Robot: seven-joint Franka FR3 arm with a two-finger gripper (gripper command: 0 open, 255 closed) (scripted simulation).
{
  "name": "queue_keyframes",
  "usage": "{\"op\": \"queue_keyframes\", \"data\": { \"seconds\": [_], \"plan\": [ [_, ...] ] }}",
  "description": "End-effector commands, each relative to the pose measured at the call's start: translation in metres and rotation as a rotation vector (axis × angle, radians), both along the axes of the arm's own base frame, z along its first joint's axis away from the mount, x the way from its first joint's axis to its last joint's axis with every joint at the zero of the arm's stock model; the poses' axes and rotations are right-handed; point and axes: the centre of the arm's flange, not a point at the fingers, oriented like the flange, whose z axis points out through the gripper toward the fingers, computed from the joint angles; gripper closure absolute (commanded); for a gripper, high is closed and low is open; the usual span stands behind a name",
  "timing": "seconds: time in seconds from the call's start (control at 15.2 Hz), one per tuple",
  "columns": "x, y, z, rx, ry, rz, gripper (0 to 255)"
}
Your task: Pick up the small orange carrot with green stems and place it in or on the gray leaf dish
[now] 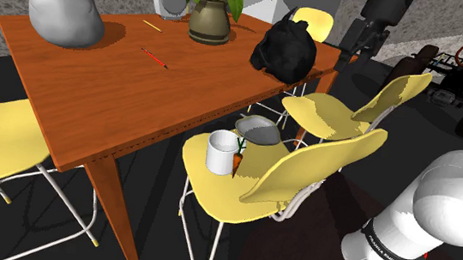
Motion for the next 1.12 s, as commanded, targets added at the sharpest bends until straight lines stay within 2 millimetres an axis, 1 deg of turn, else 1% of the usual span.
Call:
{"op": "queue_keyframes", "data": {
  "seconds": [0.0, 0.53, 1.06],
  "plan": [
    [0.000, 0.000, 0.000, 0.000, 0.000, 0.000, 0],
    [0.070, 0.070, -0.066, -0.013, 0.137, 0.052, 0],
    [0.126, 0.143, -0.142, -0.026, 0.274, 0.104, 0]
  ]
}}
